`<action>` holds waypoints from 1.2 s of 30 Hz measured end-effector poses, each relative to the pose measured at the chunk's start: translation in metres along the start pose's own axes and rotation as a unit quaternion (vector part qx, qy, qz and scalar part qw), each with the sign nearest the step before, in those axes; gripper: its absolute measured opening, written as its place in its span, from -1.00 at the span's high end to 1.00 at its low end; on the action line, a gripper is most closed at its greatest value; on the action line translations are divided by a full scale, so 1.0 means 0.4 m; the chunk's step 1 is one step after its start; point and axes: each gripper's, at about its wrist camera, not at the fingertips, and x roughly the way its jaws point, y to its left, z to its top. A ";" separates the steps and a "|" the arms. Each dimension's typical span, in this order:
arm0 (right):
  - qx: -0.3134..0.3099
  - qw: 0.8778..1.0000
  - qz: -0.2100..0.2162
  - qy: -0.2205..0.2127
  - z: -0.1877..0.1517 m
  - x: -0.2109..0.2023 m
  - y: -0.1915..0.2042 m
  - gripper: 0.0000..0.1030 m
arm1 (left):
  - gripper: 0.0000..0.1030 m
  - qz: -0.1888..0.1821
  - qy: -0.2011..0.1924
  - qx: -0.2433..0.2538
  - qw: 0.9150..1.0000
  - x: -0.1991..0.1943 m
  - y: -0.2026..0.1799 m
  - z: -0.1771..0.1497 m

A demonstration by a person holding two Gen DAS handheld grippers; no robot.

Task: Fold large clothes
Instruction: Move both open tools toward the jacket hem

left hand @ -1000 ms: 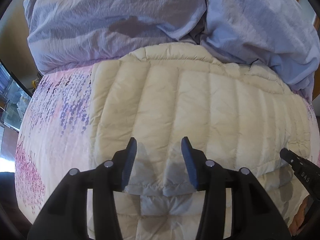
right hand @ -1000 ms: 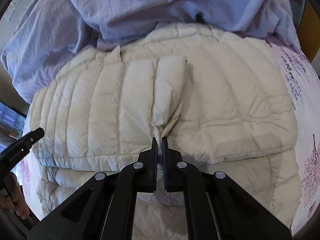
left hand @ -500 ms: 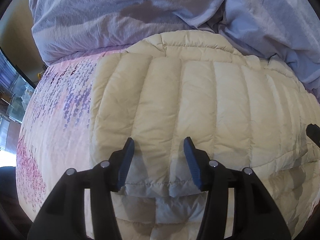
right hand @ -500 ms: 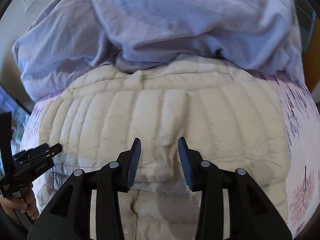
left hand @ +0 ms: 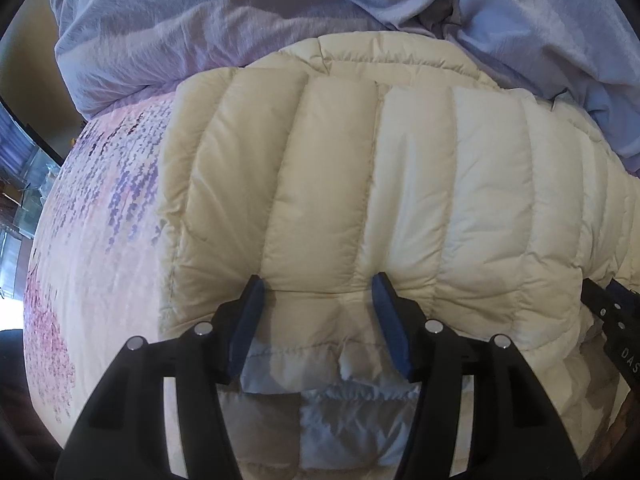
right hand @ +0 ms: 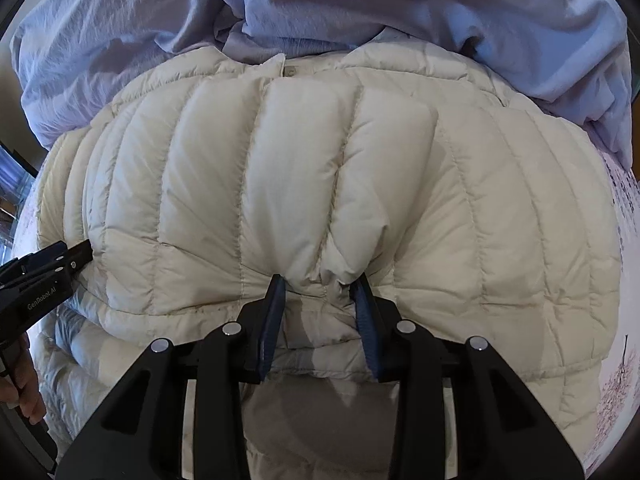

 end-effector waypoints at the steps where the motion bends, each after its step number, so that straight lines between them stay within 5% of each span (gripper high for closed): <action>1: -0.001 1.000 -0.002 -0.001 0.001 0.000 0.002 0.29 | -0.10 0.000 0.000 -0.001 1.000 0.002 -0.001 0.001; 10: 0.016 1.000 0.016 0.010 0.001 -0.014 -0.009 0.19 | -0.10 0.006 0.001 -0.002 1.000 -0.009 -0.014 0.006; 14: 0.049 0.998 0.047 0.002 -0.013 -0.065 -0.045 -0.26 | -0.16 -0.019 -0.008 -0.014 1.000 -0.060 0.016 -0.019; 23: 0.043 0.998 0.049 -0.001 -0.099 -0.186 -0.152 -0.26 | -0.35 -0.032 -0.044 -0.001 0.998 -0.203 0.147 -0.157; 31: 0.053 0.998 0.024 0.016 -0.230 -0.266 -0.284 -0.26 | -0.36 -0.019 -0.025 0.003 0.999 -0.244 0.265 -0.324; 36: 0.090 0.995 0.012 0.031 -0.330 -0.310 -0.372 -0.26 | -0.36 -0.049 -0.003 -0.007 0.999 -0.249 0.306 -0.420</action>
